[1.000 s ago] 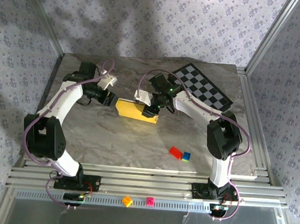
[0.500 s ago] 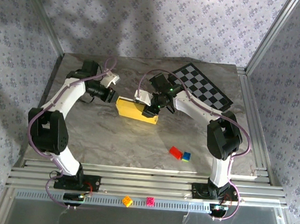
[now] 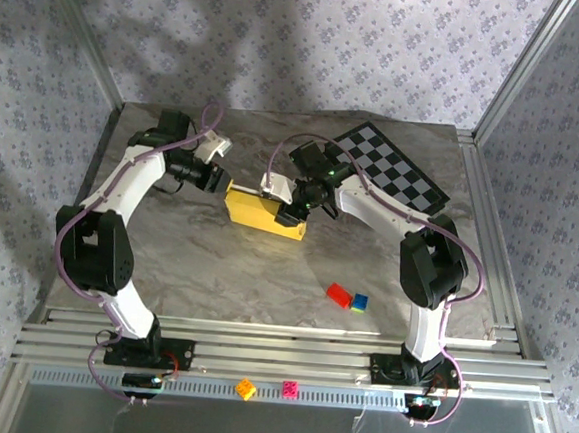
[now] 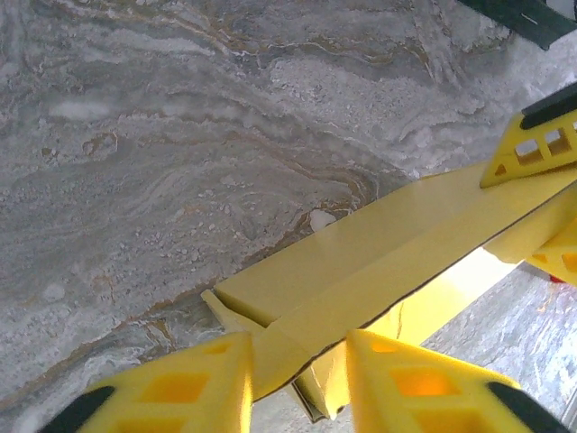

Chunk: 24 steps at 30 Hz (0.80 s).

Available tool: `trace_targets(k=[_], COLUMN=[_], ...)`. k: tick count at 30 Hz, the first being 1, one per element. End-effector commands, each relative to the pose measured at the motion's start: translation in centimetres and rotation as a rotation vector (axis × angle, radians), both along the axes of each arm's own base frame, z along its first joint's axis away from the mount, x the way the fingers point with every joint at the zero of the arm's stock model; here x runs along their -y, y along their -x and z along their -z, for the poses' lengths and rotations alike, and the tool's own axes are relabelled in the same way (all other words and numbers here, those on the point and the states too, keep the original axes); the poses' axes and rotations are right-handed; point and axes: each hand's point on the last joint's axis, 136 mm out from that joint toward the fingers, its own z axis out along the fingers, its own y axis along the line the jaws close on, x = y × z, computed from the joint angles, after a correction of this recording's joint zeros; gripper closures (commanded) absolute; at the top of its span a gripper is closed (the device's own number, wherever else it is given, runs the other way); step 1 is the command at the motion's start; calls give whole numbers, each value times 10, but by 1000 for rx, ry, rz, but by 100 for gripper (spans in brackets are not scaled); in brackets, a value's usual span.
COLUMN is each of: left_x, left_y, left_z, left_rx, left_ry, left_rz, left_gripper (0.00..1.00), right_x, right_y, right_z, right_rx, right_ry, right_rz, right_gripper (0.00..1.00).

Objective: Fold the paper box

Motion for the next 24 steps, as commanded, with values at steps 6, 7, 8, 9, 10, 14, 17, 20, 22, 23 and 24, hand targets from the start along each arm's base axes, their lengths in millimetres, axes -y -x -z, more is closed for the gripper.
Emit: trace_targets(k=[6,7,8,9,10,14,17,20,22,23,24], left_x=[2,2,1,1,0,-5,-10,-11,-10,-10,-8], left_y=[6,7,8,10,11,12,13,11,7,5,4], left_z=[-3,-3,-2,-2,-2,-7,-7,-7,-5,-4,-3], left_rx=[8,11,14,15,16,64,82,81,77,74,68], left_ry=[-12,-13,-14,-14,-15,-8,-16,-8,-8,-7,-1], left_rz=[29,32,35,39,37,32,36,35,33,33,38], left_gripper=[58,58,57,56,56,45,42,42,43,44,46], right_x=[3,3,3,3,4,3,4,4,3,3,3], right_y=[1,0,1,1,0,1,1,2,2,2,2], right_z=[1,1,1,1,1,1,2,3,3,2,2], right_rx=[-26,-22,-25,-24,-26,-30,-30,-32,-31,-32,-32], right_ry=[10,10,11,9,8,7,9,11,10,9,8], right_rz=[18,20,18,19,21,19,21,20,18,18,18], right_gripper=[57,57,57,57,57,57,57,57,57,57,57])
